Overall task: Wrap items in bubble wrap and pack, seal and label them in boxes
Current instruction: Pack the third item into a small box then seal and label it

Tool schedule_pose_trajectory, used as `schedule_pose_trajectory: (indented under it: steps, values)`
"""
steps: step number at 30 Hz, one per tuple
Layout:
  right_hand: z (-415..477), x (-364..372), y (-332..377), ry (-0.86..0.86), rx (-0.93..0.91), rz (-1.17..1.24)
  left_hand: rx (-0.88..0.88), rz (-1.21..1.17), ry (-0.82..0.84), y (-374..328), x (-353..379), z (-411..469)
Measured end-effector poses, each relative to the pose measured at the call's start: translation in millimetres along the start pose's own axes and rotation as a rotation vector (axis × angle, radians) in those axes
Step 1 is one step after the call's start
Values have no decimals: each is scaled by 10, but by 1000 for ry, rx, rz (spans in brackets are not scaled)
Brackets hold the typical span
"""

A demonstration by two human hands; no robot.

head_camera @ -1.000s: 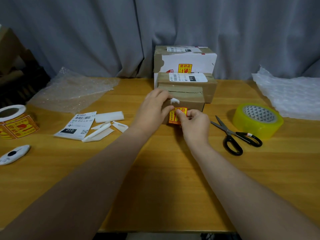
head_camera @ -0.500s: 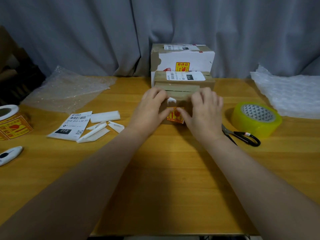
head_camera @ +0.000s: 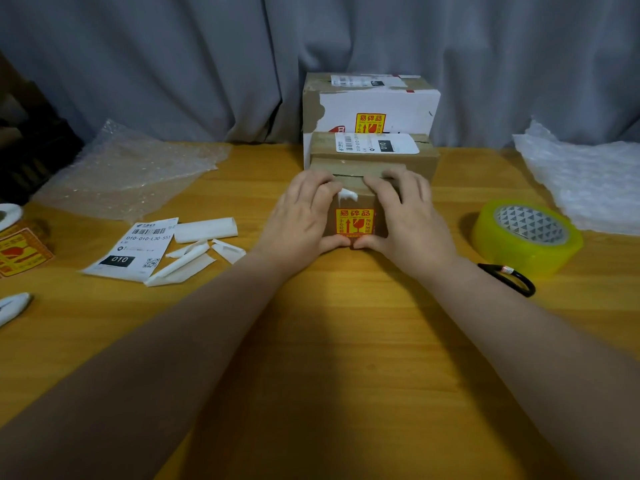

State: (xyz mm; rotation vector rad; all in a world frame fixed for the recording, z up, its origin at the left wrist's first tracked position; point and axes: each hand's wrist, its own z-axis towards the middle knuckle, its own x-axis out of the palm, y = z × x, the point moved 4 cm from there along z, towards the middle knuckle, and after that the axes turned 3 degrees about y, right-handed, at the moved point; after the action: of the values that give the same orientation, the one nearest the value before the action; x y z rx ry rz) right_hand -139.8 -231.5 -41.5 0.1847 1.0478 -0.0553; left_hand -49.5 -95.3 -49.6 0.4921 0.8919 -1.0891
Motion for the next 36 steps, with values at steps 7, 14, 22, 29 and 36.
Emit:
schedule_pose_trajectory:
  steps: [7,14,22,29,36]
  values:
    - [39,-94,-47,-12,-18,150,-37,-73,-10,-36,-188,90]
    - [10,-180,-23,164,-1,248,-87,-142,28,-79,-256,96]
    - [-43,-35,59,30,14,128,-153,-128,28,-125,-257,73]
    - [-32,-66,45,32,41,209,-175,-77,-33,-179,-184,77]
    - [-14,-36,99,36,69,153,-164,-162,-10,-151,-260,79]
